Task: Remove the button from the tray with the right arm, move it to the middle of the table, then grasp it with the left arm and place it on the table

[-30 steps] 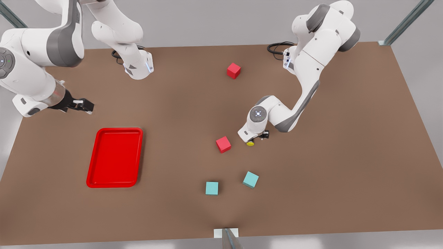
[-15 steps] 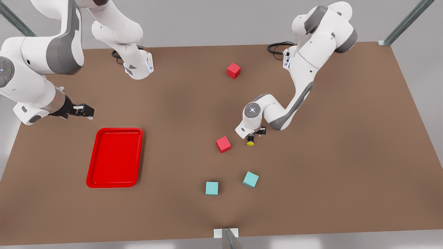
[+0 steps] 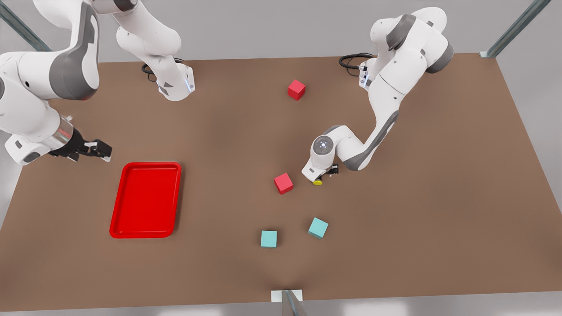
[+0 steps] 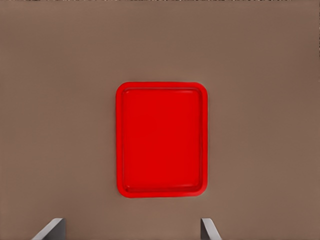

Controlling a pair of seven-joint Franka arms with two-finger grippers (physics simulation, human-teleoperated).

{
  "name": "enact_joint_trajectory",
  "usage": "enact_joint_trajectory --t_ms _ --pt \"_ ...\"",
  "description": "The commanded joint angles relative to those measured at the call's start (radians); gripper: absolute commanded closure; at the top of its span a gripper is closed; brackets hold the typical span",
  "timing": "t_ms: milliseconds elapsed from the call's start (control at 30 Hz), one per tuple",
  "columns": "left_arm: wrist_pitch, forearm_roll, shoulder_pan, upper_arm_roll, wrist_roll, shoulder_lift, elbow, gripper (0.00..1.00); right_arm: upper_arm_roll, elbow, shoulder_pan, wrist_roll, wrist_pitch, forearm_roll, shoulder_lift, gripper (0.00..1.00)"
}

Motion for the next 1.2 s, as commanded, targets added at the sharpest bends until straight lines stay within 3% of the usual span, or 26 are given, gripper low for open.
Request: enact_joint_trajectory --t_ms 0,100,267,300,400,533,800,900,1000,1033,1067,1167 --pt "0.008 0.002 0.000 0.000 -0.093 -0.001 0.002 0.01 0.001 0.001 -0.001 -0.019 0.028 0.001 0.001 0.00" --pt "0.009 0.002 0.000 0.000 -0.105 -0.001 0.002 0.15 0.001 -0.001 -0.005 -0.019 0.078 0.001 0.016 0.00" --pt "0.002 0.002 0.001 -0.002 -0.105 -0.004 0.003 0.60 0.000 -0.001 -0.007 -0.019 0.077 0.003 0.018 0.00" --pt "0.000 0.002 0.001 -0.002 -0.105 -0.004 0.003 0.63 0.000 -0.001 -0.007 -0.019 0.077 0.003 0.018 0.00" --pt "-0.047 0.001 0.007 -0.005 -0.099 -0.020 0.011 0.64 0.000 -0.001 -0.004 -0.019 0.077 0.003 0.020 0.00" --pt "-0.216 -0.010 0.151 -0.138 -0.085 -0.041 0.068 0.64 0.000 -0.001 -0.011 -0.019 0.077 0.003 0.023 0.00" --pt "-0.359 -0.047 0.273 -0.154 -0.245 -0.039 0.261 0.64 0.000 -0.001 -0.011 -0.019 0.077 0.003 0.024 0.00" --pt "-0.339 -0.028 0.274 -0.132 -0.475 -0.035 0.324 0.64 0.000 -0.001 -0.013 -0.019 0.078 0.003 0.024 0.00" --pt "-0.190 -0.002 0.257 -0.102 -0.957 -0.038 0.331 0.64 0.000 -0.001 -0.013 -0.019 0.077 0.003 0.023 0.00" --pt "-0.191 0.109 0.250 -0.097 -1.088 -0.030 0.331 0.64 0.000 -0.001 -0.011 -0.019 0.077 0.003 0.023 0.00" --pt "-0.202 0.159 0.213 -0.051 -1.175 -0.032 0.331 0.64 0.000 0.001 -0.011 -0.019 0.077 0.003 0.023 0.00" --pt "-0.204 0.154 -0.163 0.371 -1.346 -0.041 0.333 0.64 0.000 -0.001 -0.013 -0.019 0.077 0.003 0.023 0.00"
